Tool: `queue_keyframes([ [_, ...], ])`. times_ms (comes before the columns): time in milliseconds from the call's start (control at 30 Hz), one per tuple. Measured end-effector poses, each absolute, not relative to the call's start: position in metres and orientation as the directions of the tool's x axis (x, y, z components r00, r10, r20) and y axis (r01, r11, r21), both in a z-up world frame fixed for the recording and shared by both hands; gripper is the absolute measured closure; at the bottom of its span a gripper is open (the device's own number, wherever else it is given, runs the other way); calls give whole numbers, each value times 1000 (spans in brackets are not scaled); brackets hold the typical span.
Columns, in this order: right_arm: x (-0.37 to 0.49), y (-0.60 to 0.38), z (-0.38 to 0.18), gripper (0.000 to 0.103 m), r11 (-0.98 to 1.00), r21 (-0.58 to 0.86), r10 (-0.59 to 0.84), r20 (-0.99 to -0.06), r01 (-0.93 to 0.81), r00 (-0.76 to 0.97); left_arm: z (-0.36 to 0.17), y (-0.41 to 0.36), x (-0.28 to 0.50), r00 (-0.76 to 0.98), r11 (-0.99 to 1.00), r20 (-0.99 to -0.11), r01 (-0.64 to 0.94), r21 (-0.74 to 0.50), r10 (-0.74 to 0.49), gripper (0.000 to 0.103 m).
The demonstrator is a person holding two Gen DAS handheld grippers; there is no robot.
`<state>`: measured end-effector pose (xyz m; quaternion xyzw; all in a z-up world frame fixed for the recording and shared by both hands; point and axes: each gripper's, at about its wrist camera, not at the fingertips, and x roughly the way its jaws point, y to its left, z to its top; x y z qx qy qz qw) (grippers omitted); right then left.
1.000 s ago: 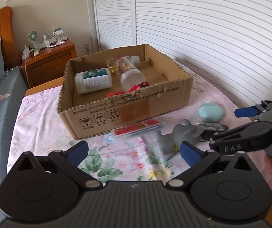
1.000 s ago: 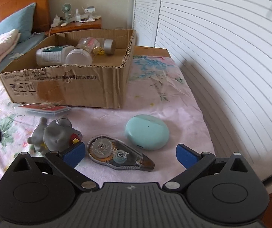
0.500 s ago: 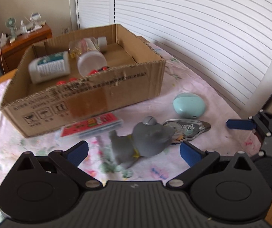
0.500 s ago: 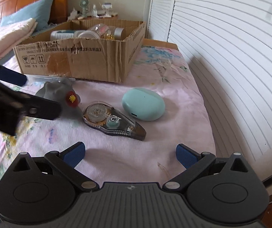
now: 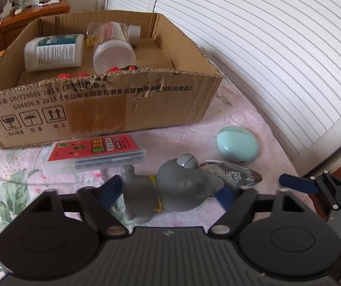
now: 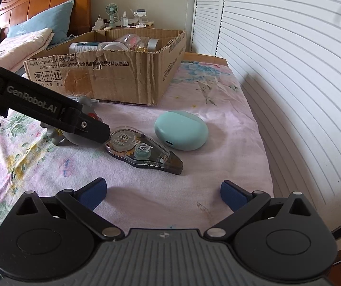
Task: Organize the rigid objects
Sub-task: 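Close the left tool on the grey elephant toy and lift it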
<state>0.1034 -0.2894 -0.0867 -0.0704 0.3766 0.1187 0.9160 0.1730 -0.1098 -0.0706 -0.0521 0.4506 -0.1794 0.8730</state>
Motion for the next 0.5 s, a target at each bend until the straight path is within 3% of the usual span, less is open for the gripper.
queue_keyframes([
  [267,104,-288,-86,0,965,-43,152,-712,-258,686,-67,-108,167,522,928,-775,294,-227,-355,30],
  [500,104,-284,-85,0,970,-48,132,-722,-239,679,-58,-98,147,550,932,-780,342,-118,-301,30],
])
